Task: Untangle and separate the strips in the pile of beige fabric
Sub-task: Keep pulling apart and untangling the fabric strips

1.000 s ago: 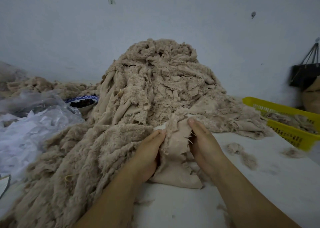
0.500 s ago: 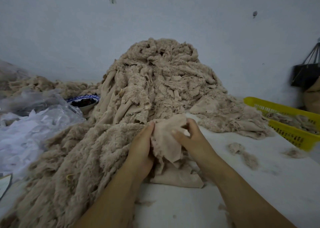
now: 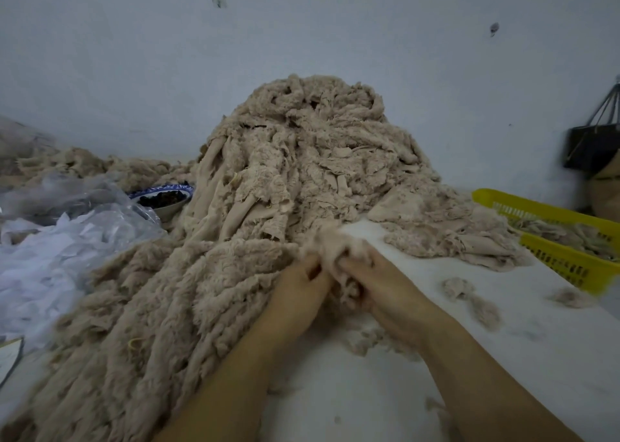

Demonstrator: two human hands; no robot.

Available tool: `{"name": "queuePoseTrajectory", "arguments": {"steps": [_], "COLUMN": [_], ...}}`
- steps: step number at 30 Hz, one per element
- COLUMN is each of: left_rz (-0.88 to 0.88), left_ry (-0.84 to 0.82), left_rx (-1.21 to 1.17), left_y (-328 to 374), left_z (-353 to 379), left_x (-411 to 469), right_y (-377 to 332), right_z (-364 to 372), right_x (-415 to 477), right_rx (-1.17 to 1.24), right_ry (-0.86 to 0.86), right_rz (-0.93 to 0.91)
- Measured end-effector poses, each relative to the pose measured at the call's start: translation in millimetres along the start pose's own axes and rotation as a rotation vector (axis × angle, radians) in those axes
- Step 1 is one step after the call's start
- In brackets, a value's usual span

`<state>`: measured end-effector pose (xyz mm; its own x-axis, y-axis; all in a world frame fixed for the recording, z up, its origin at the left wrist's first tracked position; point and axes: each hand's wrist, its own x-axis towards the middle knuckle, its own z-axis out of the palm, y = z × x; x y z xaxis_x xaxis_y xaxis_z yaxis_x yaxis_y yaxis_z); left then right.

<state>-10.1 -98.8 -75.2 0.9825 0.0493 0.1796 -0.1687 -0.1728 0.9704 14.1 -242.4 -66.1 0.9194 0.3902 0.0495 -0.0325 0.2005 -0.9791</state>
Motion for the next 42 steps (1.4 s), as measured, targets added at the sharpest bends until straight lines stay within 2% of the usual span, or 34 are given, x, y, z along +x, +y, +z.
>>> {"name": "queuePoseTrajectory", "arguments": {"steps": [1,4,6,7,9,10,11,12,15,16,18,21,23,25,27,29,30,32,33,34,37,39,42], "left_rz": [0.004,0.001,0.167,0.278,0.444,0.471,0.430,0.326,-0.062,-0.127,-0.094,0.171,0.280,0.343,0.385,0.423,0.405,0.233,0.144,0.095,0.025,-0.029,-0.120], "left_ry": [-0.046,-0.063,0.046,0.119,0.327,0.428,0.481,0.465,0.243,0.196,0.182,0.259,0.201,0.102,0.069,0.095,0.122,0.176,0.200,0.238,0.440,0.628,0.846], "left_rx": [0.059,0.189,0.439,0.570,0.769,0.856,0.946,1.043,1.242,1.235,1.100,0.665,0.444,0.389,0.407,0.591,0.722,0.963,1.012,0.947,0.363,0.061,-0.233], "left_y": [3,12,15,16,21,21,19,16,7,6,8,9,12,11,10,7,3,-4,-5,-5,2,5,1], "left_z": [2,-1,-2,-2,-6,-10,-14,-18,-26,-28,-29,-19,-7,1,3,2,-1,-11,-15,-19,-26,-33,-38], "left_x": [-3,-6,-3,-2,-2,-2,-1,1,4,5,6,2,-3,-5,-5,-2,0,4,5,7,9,12,17], "right_y": [1,4,4,2,-7,-10,-8,-5,13,16,18,24,29,28,25,22,19,15,14,14,13,12,14], "right_z": [1,-7,-13,-16,-26,-32,-39,-40,-30,-23,-12,-2,5,4,-1,-9,-13,-18,-21,-24,-27,-29,-29], "right_x": [0,4,6,8,10,11,11,10,13,13,10,6,6,9,10,12,13,14,14,15,16,16,16], "right_rx": [-0.076,-0.017,-0.063,-0.013,0.395,0.602,0.699,0.637,0.206,0.108,-0.092,-0.407,-0.489,-0.540,-0.572,-0.498,-0.420,-0.259,-0.214,-0.199,-0.132,-0.095,-0.122], "right_ry": [0.016,0.147,0.178,0.191,0.267,0.316,0.371,0.398,0.362,0.324,0.207,-0.024,-0.077,0.031,0.220,0.436,0.519,0.630,0.666,0.696,0.784,0.834,0.870], "right_rz": [0.002,0.027,0.067,0.044,-0.116,-0.184,-0.205,-0.163,-0.015,-0.004,-0.006,-0.043,-0.107,-0.167,-0.179,-0.169,-0.168,-0.172,-0.179,-0.190,-0.205,-0.194,-0.181]}}
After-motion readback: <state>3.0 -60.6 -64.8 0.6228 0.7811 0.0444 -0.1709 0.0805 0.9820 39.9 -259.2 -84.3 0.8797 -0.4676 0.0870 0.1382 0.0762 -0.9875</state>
